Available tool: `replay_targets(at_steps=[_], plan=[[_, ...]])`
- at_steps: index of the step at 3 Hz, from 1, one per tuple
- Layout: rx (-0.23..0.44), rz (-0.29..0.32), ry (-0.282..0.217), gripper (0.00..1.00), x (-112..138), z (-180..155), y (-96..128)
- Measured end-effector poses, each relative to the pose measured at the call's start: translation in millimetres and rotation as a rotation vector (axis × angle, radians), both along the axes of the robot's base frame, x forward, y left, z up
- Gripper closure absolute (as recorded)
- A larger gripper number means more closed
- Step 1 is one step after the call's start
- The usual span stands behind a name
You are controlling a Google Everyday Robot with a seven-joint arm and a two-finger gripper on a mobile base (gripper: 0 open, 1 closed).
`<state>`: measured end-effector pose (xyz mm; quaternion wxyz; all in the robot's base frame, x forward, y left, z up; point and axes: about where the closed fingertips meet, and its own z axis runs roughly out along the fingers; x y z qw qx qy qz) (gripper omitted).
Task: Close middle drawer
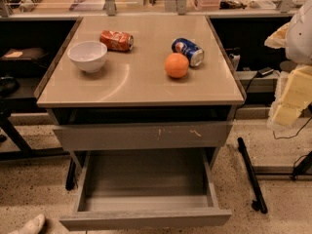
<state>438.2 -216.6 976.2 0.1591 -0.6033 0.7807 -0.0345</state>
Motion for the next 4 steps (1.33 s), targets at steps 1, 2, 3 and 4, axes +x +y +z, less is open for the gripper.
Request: replay_targets(at_steps=[1,2,3,4], plan=[[0.000,0.000,0.000,0.00,0.0,0.0,0.0],[0.010,0.002,0.000,0.00,-6.3,-5.3,-2.4],[0.065,-0.002,0.013,0.00,-33.3,-40.0,-2.5],[0.114,0.009,0.054,0.00,-60.0,-93.2,3.0]])
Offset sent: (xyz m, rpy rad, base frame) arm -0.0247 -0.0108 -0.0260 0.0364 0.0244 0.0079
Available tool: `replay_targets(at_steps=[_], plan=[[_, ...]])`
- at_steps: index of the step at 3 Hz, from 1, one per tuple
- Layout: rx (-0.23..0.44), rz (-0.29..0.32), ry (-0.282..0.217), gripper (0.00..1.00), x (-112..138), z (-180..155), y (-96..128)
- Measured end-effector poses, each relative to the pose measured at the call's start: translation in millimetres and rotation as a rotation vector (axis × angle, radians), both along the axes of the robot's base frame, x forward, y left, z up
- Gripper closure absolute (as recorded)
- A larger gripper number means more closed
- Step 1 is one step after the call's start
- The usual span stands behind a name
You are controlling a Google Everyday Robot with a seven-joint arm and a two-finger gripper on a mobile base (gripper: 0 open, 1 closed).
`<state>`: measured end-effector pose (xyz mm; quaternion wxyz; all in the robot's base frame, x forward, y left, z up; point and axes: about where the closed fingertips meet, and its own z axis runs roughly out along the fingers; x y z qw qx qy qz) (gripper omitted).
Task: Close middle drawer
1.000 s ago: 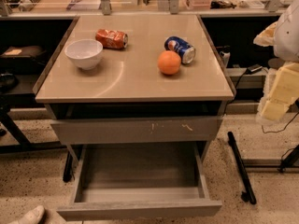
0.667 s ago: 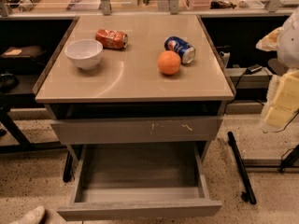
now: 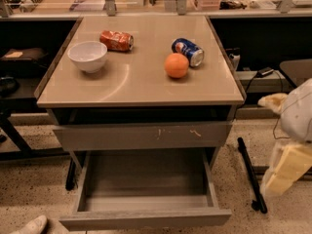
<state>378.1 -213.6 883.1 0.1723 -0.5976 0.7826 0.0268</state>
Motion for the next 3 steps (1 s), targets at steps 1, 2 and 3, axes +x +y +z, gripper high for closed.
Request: replay_targets(at_steps=[1,2,3], plan=[[0.050,0.037,0.028,0.17,-21.7,-61.0,9.2],[0.114,0.036,0.058,0.41,-32.4,-133.9,12.7],[0.151,0.000,0.101,0.63,-32.3,-178.1,4.2]])
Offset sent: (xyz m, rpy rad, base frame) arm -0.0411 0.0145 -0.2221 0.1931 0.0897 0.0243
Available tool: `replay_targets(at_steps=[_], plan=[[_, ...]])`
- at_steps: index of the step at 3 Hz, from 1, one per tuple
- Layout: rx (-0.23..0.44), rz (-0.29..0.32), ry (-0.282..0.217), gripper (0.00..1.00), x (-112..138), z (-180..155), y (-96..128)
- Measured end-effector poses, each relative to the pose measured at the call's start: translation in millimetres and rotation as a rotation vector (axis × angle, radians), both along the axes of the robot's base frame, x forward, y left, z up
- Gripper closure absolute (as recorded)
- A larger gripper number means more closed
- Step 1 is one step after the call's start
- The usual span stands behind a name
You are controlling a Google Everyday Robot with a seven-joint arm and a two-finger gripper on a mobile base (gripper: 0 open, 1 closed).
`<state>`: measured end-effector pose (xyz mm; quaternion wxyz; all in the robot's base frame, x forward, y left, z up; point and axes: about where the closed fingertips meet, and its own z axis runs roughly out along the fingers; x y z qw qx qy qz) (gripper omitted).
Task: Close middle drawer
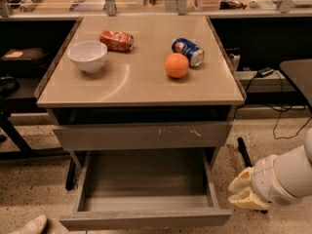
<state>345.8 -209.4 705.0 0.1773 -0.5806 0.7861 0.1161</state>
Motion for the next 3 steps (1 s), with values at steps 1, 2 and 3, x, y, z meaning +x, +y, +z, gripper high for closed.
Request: replay_targets(at_steps=[1,2,3], plan=[[0.007,-0.003,0.008,0.88,0.6,-6.1,-0.3],[0.007,-0.003,0.008,1.00,0.7,-6.3,-0.3],[0.031,-0.032,0.042,1.00,7.7,-51.7,-2.1]])
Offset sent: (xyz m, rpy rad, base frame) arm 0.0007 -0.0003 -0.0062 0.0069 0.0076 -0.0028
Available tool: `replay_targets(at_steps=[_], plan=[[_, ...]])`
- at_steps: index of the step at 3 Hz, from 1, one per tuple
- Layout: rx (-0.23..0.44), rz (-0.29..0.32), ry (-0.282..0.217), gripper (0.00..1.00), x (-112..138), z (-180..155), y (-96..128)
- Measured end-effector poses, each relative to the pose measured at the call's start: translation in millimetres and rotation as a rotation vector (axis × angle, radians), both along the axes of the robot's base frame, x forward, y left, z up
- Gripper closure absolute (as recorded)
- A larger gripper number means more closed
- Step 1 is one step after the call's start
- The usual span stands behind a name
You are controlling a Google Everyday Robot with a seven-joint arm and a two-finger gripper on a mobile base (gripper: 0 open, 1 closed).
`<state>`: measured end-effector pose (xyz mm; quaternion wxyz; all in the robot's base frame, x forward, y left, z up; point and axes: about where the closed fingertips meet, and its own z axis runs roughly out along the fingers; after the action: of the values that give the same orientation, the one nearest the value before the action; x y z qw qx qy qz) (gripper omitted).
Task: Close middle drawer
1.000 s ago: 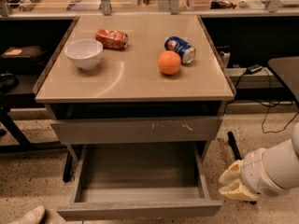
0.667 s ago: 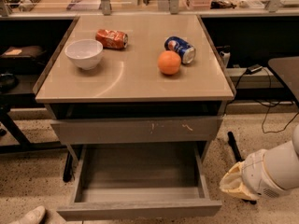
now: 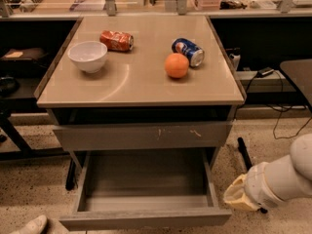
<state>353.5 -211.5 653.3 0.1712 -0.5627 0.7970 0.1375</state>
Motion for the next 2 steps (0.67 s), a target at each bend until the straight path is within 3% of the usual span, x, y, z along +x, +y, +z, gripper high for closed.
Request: replay_targets(at_steps=[2], plan=[[0.044,-0.125,0.062,1.00,25.3,-149.6,-41.2]])
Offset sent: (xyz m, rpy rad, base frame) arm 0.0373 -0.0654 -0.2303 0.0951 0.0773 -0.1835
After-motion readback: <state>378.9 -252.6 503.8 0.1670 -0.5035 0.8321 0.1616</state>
